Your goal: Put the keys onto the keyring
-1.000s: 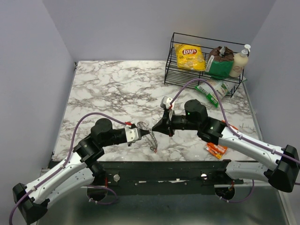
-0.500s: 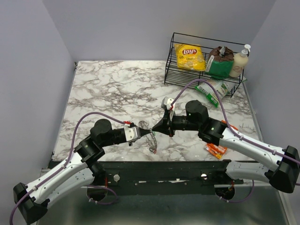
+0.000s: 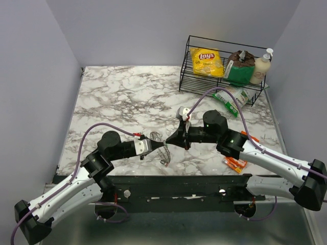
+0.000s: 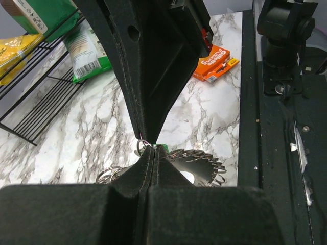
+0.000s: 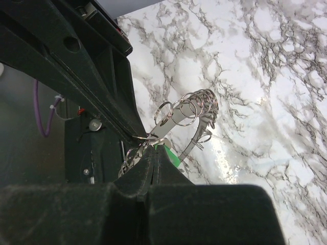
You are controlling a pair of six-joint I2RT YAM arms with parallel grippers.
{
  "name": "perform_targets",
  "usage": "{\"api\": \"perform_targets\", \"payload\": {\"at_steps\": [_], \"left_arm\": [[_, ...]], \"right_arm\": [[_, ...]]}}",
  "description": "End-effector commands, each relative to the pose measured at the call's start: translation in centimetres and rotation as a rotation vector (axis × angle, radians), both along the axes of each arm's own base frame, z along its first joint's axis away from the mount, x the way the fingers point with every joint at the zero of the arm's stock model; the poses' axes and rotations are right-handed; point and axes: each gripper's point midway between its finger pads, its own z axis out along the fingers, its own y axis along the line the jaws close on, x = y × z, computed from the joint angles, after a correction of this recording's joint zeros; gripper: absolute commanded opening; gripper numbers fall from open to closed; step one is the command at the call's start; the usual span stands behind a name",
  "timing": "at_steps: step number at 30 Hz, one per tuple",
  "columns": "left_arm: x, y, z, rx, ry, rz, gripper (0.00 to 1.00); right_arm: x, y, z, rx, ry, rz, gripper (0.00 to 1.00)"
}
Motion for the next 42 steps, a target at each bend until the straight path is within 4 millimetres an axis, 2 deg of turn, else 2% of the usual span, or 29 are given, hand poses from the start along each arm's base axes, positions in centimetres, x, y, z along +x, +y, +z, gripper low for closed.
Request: {"api": "perform_targets", "payload": {"at_steps": [1, 21, 42], "left_arm": [[-3.8, -0.8, 3.9, -0.123, -0.092, -0.206, 0.0], [-5.7, -0.7, 4.4, -0.157, -0.126, -0.297, 0.0], [-6.8, -0.4, 5.1, -0.182, -0.154, -0.349, 0.0]], "right_arm": [[1.2, -0.1, 1.0, 0.039, -0.068, -0.049, 0.01], [-0.5, -0.1, 1.9, 0.081, -0.08, 0.031, 0.01], [-1.3, 0.0, 1.6, 0.084, -0.08, 0.077, 0.01]]}}
